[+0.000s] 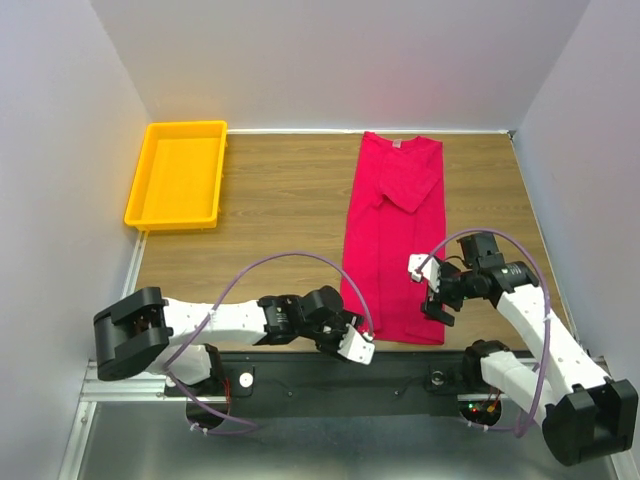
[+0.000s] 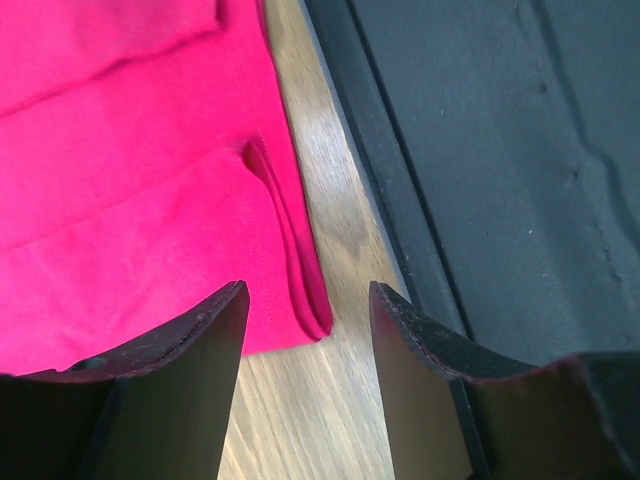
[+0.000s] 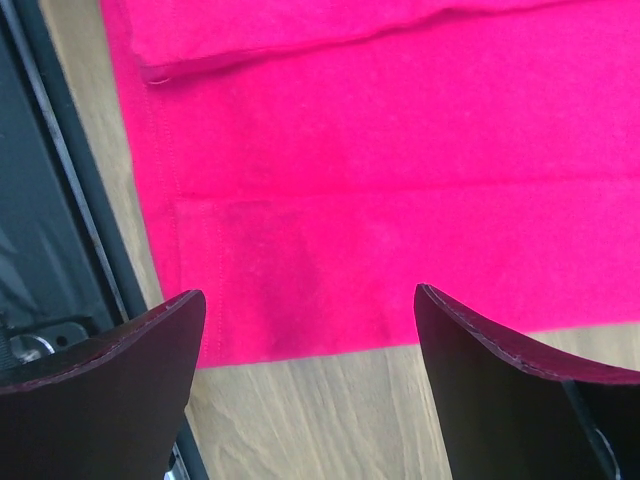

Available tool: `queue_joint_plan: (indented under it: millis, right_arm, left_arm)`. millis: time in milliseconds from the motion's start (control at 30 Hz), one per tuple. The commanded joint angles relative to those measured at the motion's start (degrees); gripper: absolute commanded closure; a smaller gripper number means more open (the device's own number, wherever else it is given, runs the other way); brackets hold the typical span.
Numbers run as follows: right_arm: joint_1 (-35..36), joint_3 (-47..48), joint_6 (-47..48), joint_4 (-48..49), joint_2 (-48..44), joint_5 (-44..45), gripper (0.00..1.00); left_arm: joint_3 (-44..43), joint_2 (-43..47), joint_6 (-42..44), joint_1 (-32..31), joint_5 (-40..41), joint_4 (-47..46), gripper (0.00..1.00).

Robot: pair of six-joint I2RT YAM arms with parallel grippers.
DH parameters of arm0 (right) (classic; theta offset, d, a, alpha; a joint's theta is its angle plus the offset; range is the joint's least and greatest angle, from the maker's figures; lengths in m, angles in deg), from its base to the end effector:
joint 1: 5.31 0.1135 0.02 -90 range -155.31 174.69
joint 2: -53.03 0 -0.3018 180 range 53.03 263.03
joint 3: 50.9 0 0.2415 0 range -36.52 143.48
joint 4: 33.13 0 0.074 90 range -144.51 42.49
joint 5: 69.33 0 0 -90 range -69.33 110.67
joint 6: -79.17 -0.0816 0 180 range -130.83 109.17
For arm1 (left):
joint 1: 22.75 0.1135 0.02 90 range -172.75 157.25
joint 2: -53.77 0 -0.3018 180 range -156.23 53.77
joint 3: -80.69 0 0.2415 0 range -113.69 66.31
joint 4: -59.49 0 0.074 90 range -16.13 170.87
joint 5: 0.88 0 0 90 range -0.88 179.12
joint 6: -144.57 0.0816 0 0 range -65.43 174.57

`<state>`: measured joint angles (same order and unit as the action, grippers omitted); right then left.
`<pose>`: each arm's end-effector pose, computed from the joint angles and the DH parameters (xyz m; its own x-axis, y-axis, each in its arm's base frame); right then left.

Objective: Fold and stack the t-shirts
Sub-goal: Fold the tshirt

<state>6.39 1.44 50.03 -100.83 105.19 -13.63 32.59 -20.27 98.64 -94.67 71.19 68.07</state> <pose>0.1184 0.0715 0.2219 -0.1100 -0.7596 -0.6410 -0.9746 0.2090 -0.0804 0.0627 -0.2731 0.2121 0.5575 0.4247 -0.7133 0.8287 -0.3358 0.4477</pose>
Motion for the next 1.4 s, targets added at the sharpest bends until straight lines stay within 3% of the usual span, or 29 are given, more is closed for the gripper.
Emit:
queue_joint_plan:
  millis: [0, 200, 433, 633, 700, 767, 833, 1067, 1233, 1367]
  right_arm:
    - [-0.89, -0.34, -2.06, 2.34, -2.85, 2.66, 0.09]
    - [-2.12, -1.04, -2.59, 2.34, -4.26, 2.49, 0.09]
    - [-2.47, -0.86, -3.12, 2.34, -4.79, 2.23, 0.09]
    - [-2.48, -1.04, -2.33, 1.99, -4.61, 1.87, 0.09]
    - [-2.48, -1.13, -0.4, 1.2, -4.26, 1.52, 0.09]
    - [-2.48, -1.22, 3.9, -0.99, -3.74, 0.3, 0.09]
    - [-2.48, -1.3, 10.92, -3.53, -2.95, -1.37, 0.09]
    - [-2.39, 0.01, 30.53, -15.32, 4.6, -4.02, 0.1]
    - [-1.16, 3.7, 34.06, -17.96, 12.86, -2.26, 0.12]
    - [2.61, 3.8, 31.27, -15.95, 12.45, -0.16, 0.13]
  left_arm:
    - [-1.35, -1.72, 2.86, -0.24, 0.62, -4.03, 0.38]
    - [-2.31, -6.55, 5.4, -0.06, 2.64, -5.71, 0.39]
    - [-4.43, -12.26, 5.67, 0.81, 4.48, -5.62, 0.48]
    - [-5.13, -13.5, 5.41, 2.14, 5.54, -5.8, 0.63]
    - [-5.13, -13.59, 5.32, 2.22, 5.8, -5.71, 0.73]
    - [-5.13, -13.5, 5.15, 2.31, 5.98, -5.62, 0.91]
    - [-4.87, -12.62, 4.97, 2.49, 5.72, -5.71, 0.99]
    - [-4.69, -9.72, 3.65, 2.93, 3.35, -4.57, 1.0]
    - [-6.36, -9.98, 0.84, 3.89, 2.99, -3.78, 1.0]
    - [-7.85, -11.3, -0.39, 5.91, 1.33, -3.78, 1.0]
